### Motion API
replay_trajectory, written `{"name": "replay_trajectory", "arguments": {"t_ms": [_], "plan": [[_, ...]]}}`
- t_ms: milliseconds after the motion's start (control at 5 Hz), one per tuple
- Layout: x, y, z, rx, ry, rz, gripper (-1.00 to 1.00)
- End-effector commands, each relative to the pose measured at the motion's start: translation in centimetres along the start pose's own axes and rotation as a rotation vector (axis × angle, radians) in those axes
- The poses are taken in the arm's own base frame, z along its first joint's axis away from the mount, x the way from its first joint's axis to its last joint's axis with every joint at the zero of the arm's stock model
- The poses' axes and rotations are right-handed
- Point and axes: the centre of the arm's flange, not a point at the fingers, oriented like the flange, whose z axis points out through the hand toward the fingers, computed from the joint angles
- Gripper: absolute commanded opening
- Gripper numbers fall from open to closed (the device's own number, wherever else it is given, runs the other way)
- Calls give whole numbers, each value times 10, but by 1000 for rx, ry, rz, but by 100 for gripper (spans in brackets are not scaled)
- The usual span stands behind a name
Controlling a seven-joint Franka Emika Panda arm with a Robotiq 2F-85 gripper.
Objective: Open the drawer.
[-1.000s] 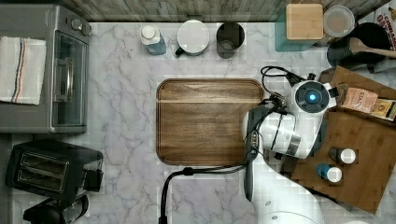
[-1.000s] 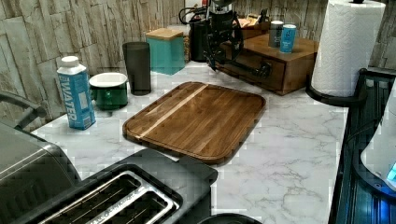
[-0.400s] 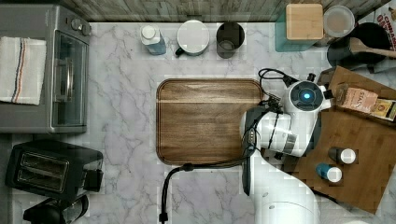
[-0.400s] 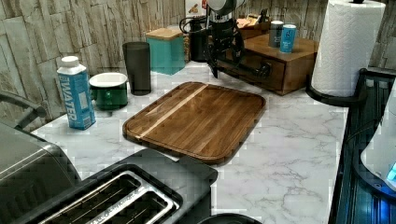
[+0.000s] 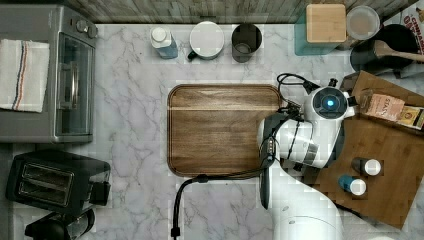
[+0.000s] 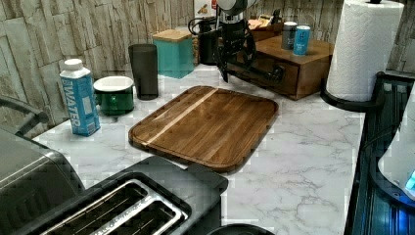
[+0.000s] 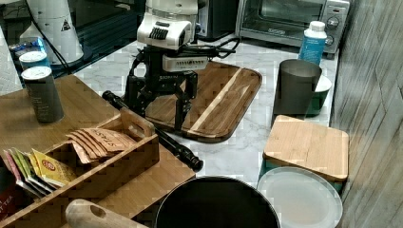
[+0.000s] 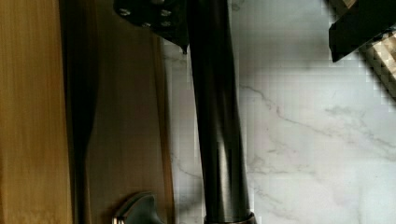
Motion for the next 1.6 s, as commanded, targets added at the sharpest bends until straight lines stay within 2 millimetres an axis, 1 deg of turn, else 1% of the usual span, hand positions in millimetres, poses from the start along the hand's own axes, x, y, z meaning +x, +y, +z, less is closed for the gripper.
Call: {"name": "replay_trajectory", "arguments": {"t_ms": [200, 400, 600, 800, 1000, 1200, 1400, 1600], "plan": [[-3, -117, -49, 152, 142, -82, 100], [-15, -158, -56, 158, 160, -60, 100], [-20, -196, -68, 176, 167, -70, 100], [-31, -230, -80, 190, 200, -87, 100], [-39, -251, -88, 205, 225, -84, 100], [-42, -271, -97, 231, 218, -66, 100], [-36, -284, -105, 277, 197, -53, 100], [-29, -296, -110, 306, 219, -28, 100]]}}
